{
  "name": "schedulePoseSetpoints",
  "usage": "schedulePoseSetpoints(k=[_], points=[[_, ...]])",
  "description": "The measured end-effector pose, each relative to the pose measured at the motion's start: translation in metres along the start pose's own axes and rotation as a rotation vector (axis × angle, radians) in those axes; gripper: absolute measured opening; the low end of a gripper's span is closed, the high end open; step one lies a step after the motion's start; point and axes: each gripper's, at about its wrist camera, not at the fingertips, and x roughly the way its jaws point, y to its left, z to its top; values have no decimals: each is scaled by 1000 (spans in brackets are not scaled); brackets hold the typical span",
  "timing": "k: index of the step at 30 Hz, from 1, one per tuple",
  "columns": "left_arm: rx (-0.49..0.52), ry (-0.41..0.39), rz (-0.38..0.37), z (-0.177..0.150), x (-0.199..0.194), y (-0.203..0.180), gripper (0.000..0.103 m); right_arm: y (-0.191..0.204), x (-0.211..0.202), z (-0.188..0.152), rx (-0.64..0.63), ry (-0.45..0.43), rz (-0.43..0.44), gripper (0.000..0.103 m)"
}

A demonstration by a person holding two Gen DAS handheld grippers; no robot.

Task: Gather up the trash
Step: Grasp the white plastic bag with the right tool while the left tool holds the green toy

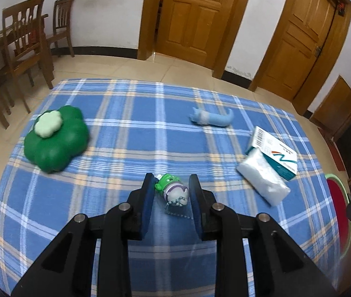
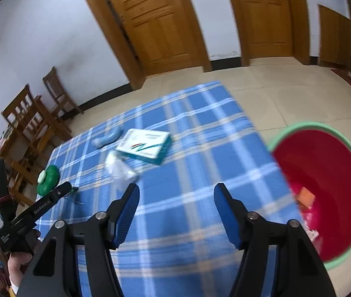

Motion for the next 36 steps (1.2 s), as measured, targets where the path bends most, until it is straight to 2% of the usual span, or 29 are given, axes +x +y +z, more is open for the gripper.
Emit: schedulePoseSetpoints(k=[11, 22, 24, 26, 31, 36], points=[[-52, -8, -44, -5, 1, 24, 28, 61, 57, 5, -148, 47, 38, 65], [-90, -14, -71, -9, 0, 34, 28, 83, 94, 6, -236, 78, 35, 65], [-90, -14, -71, -9, 1, 33, 28, 84, 97, 5, -240, 75, 31, 61], [-90, -13, -72, -9, 1, 34, 28, 85, 97, 4, -252, 65, 17, 49], [-93, -14, -73, -9, 1, 34, 28, 87, 96, 2, -272, 57, 11, 43], [-95, -15, -77, -9, 0, 34, 28, 81, 87, -2, -241, 61, 44, 42]])
